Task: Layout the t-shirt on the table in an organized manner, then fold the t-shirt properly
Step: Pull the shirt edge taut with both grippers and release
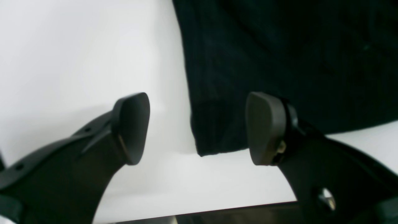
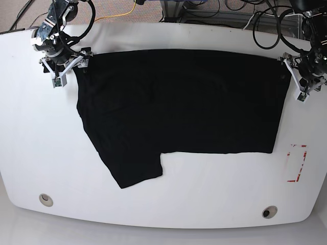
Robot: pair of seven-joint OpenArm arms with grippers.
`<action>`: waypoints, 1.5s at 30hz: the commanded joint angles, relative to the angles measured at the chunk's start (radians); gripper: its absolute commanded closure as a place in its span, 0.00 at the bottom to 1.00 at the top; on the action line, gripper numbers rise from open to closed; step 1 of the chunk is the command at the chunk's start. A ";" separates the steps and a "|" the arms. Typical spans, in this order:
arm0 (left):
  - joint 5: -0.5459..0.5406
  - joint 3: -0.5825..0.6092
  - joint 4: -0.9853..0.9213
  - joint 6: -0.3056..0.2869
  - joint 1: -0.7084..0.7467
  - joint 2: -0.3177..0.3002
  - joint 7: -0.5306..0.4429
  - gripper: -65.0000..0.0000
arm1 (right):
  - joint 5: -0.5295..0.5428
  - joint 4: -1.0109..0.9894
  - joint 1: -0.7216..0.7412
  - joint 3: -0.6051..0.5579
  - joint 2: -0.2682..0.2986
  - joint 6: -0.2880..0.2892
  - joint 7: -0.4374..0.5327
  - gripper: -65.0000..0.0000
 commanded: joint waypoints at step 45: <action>-0.004 0.161 0.182 -0.001 0.295 -0.026 -0.014 0.94 | -0.018 0.109 -0.207 0.040 0.032 -0.001 -0.017 0.99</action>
